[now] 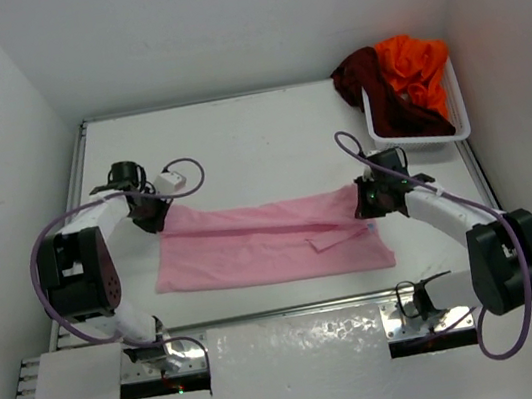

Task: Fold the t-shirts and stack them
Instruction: Fold the other side of the tshirt into a rectangle

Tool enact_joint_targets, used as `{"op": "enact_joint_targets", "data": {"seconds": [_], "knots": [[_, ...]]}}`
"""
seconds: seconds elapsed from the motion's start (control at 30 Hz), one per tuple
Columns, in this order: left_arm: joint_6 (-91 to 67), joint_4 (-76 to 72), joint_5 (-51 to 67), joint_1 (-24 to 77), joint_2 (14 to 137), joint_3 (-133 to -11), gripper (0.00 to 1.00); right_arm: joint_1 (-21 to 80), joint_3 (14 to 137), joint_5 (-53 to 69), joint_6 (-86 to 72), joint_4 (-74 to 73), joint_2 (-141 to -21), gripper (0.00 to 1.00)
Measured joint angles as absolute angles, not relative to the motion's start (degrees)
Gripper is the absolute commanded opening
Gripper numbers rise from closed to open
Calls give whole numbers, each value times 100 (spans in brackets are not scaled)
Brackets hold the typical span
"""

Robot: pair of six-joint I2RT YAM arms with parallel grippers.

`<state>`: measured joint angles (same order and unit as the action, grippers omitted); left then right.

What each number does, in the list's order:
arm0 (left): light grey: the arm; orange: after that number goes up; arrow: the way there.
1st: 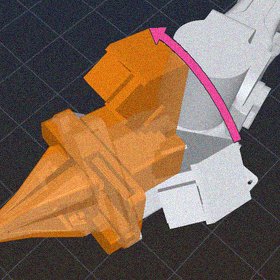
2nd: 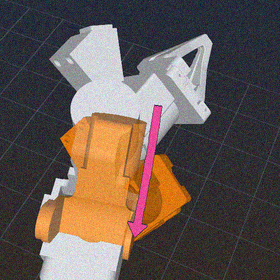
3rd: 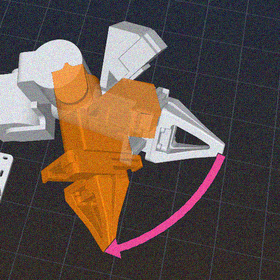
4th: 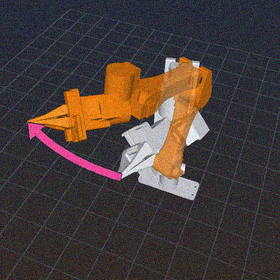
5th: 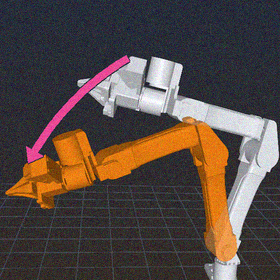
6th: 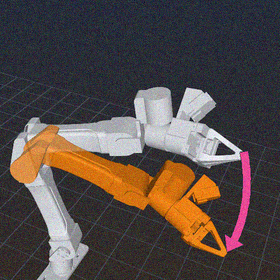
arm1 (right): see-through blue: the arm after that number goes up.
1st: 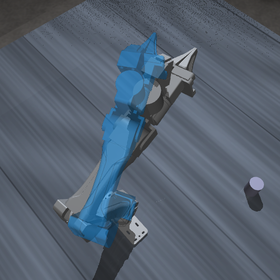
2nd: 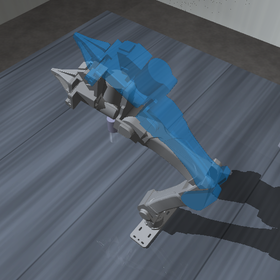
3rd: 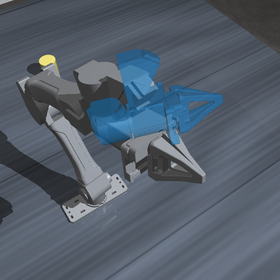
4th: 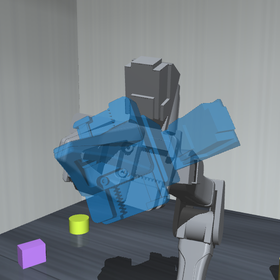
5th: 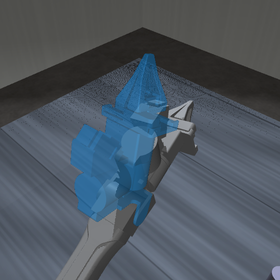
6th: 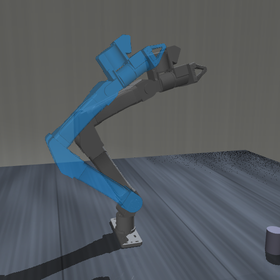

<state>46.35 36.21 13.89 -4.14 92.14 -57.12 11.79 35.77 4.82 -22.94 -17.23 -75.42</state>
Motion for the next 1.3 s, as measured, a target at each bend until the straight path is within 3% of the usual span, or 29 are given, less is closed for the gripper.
{"op": "enact_joint_targets", "data": {"seconds": [0.1,0.17,0.2,0.3,0.33,0.5,0.67,0.8,0.93,1.03,1.17,1.23,1.3], "knots": [[4762,3496,1253,-414,9214,-5367,0,1201,3452,600,-2298,-1697,-7572,5],[4847,3520,1160,-414,9214,-5144,19,1219,3382,646,-2300,-1710,-7647,12],[4910,3590,1129,-414,9214,-5092,23,1219,3361,648,-2296,-1728,-7682,24],[5068,3767,1050,-416,9214,-5105,46,1219,3354,637,-2257,-1896,-7752,42],[5111,3822,1037,-419,9214,-5129,54,1219,3356,628,-2209,-1966,-7749,45],[5323,4466,1190,-591,9157,-5760,69,1216,3413,506,-1881,-2381,-7537,49],[5658,5144,1660,-921,8997,-6969,66,1216,3684,412,-1533,-2672,-6862,49],[5572,5312,1887,-932,8884,-7334,29,1297,3905,491,-1446,-2534,-6617,51],[5157,4989,1678,-231,9015,-7074,16,1809,4156,565,-1428,-2423,-6930,51],[4908,4794,1544,292,9207,-6650,16,2062,4414,709,-1391,-2408,-7299,50],[4611,4888,1321,703,9223,-6449,20,1916,4270,764,-1500,-2530,-7096,31],[4456,4821,1253,1131,9131,-6567,35,1723,4056,821,-1651,-2532,-6871,26],[4237,4659,1258,1876,9111,-6893,38,1579,3894,913,-1785,-2499,-6855,19]]}}
